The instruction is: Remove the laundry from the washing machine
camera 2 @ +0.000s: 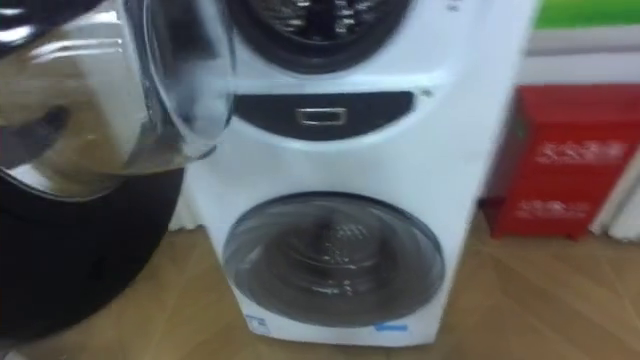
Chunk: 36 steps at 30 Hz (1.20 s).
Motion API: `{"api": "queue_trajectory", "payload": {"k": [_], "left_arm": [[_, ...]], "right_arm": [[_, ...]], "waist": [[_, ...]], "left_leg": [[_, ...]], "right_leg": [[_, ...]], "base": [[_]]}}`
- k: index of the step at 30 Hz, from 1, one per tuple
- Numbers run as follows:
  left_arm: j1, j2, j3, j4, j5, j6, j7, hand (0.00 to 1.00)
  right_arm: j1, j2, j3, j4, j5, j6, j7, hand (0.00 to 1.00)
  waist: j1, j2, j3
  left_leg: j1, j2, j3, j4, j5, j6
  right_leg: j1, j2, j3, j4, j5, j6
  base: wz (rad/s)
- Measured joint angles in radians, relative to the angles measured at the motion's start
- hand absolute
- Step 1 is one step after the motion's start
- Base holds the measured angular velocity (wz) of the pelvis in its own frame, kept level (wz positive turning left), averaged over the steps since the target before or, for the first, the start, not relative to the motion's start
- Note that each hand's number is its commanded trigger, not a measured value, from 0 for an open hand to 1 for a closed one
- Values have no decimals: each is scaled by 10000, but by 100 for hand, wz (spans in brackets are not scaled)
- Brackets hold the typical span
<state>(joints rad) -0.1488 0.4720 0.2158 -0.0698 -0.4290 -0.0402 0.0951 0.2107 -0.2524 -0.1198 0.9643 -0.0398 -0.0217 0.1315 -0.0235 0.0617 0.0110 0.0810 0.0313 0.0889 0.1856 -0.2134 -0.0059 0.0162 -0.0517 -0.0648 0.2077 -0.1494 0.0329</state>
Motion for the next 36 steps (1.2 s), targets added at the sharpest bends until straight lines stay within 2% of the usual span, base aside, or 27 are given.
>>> {"api": "queue_trajectory", "payload": {"k": [1,3,6,7,10,11,12,14,16,17,18,21,26,28,29,30,31,32,33,34,35,36], "left_arm": [[0,-46,-102,-29,65,1,-62,0],[21,-259,-732,-20,866,174,-421,0],[287,-376,-1602,12,1485,230,-935,0],[301,-378,-1757,63,1525,289,-1053,0],[283,-522,-2478,138,1651,445,-1246,0],[226,-762,-2376,169,1663,508,-1191,0],[55,-766,-2431,174,1663,647,-1217,0],[-256,-764,-2585,183,1651,788,-1235,0],[-582,-765,-2933,186,1655,821,-1263,0],[-960,-819,-3246,222,1640,835,-1330,0],[-1387,-991,-3485,396,1526,829,-1438,0],[-1915,-1363,-3642,842,1251,821,-1518,0],[-1827,-1779,-3636,1827,1281,833,-1670,0],[-1326,-1906,-3685,2343,1593,610,-1679,0],[-793,-2045,-3771,3159,1795,242,-1669,0],[-515,-2153,-3753,3646,1981,155,-1649,0],[195,-2295,-3740,4541,2320,144,-1624,0],[940,-2448,-3733,5468,2579,175,-1618,0],[1508,-2595,-3733,6636,3020,195,-1556,0],[1787,-2644,-3715,7159,3213,195,-1483,0],[2284,-2689,-3475,8187,3457,195,-1412,0],[2797,-2685,-3090,9082,3495,188,-1232,0]], "right_arm": [[-1,2,71,0,-9,60,1,0],[-78,25,309,5,-10,115,-5,0],[-178,32,623,10,-16,113,-7,0],[-209,37,666,10,-7,113,-16,0],[-661,168,1001,72,-18,118,-74,0],[-780,271,1001,78,-18,112,-65,0],[-837,314,1002,43,-50,132,-45,0],[-963,318,1011,35,-73,198,-6,0],[-1052,317,1160,35,-35,237,23,0],[-1108,317,1299,38,-39,237,26,0],[-1135,327,1407,40,-39,235,24,0],[-1114,430,1441,43,-35,238,19,0],[-1036,535,1371,99,231,366,-15,0],[-1018,559,1373,126,403,363,-63,0],[-1011,562,1377,254,553,360,-93,0],[-1011,574,1382,327,655,359,-112,0],[-1005,633,1376,473,961,338,-188,0],[-959,686,1371,554,1324,330,-228,0],[-943,750,1356,787,1635,268,-273,0],[-926,804,1346,905,1752,238,-290,0],[-895,958,1304,1119,2050,229,-330,0],[-866,1118,1237,1356,2418,215,-331,0]], "waist": [[7,-41,-1],[-11,-230,-86],[-64,-387,-109],[-98,-390,-111],[-540,-352,-74],[-634,-312,-52],[-638,-238,-55],[-723,-143,-6],[-834,-111,-21],[-881,-117,-17],[-895,-115,-17],[-956,-99,9],[-1152,-102,17],[-1138,-133,22],[-1090,-211,12],[-1050,-205,-15],[-996,-227,-61],[-900,-250,-71],[-806,-349,-61],[-792,-417,-66],[-723,-587,-100],[-594,-804,-96]], "left_leg": [[-1,5,54,5,1,1],[25,14,193,8,1,2],[345,25,402,-88,0,2],[396,27,445,-119,-1,2],[439,30,500,-218,-1,2],[435,35,567,-217,-2,2],[373,44,632,-217,-3,2],[324,44,634,-222,-3,3],[333,51,634,-219,-3,3],[341,57,636,-218,-3,4],[362,58,662,-217,-2,4],[488,88,928,-226,-2,4],[495,113,1026,-227,-2,4],[503,119,1030,-234,-2,3],[598,123,1031,-235,-2,3],[661,130,1020,-238,-2,3],[750,146,1008,-235,-2,3],[829,172,1006,-238,-4,0],[852,192,1008,-237,-4,0],[846,205,1012,-240,-6,-3],[874,262,995,-254,-11,-12],[883,335,976,-277,-30,-44]], "right_leg": [[-21,1,37,-5,0,0],[-12,2,84,5,4,-5],[189,10,94,-53,15,-15],[219,10,99,-67,15,-14],[175,17,96,-69,27,-13],[88,20,96,-68,32,-11],[7,25,96,-31,36,-15],[-8,29,101,-21,50,-15],[31,40,109,-19,50,-15],[39,44,117,-21,56,-24],[43,53,165,-22,67,-34],[37,110,424,-24,84,-38],[-92,194,735,-37,100,-64],[-132,212,795,-31,101,-66],[-91,226,833,-10,101,-66],[-45,237,813,-16,101,-67],[37,256,754,-30,100,-69],[67,280,613,-37,100,-75],[86,285,486,-48,99,-94],[87,287,381,-49,93,-104],[90,327,286,-54,91,-108],[88,395,275,-85,104,-129]], "base": [[-20],[-23],[-24],[-15],[-5],[-8],[-6],[2],[0],[-6],[-9],[-27],[-23],[-18],[-22],[-35],[-37],[-34],[-13],[6],[10],[6]]}}
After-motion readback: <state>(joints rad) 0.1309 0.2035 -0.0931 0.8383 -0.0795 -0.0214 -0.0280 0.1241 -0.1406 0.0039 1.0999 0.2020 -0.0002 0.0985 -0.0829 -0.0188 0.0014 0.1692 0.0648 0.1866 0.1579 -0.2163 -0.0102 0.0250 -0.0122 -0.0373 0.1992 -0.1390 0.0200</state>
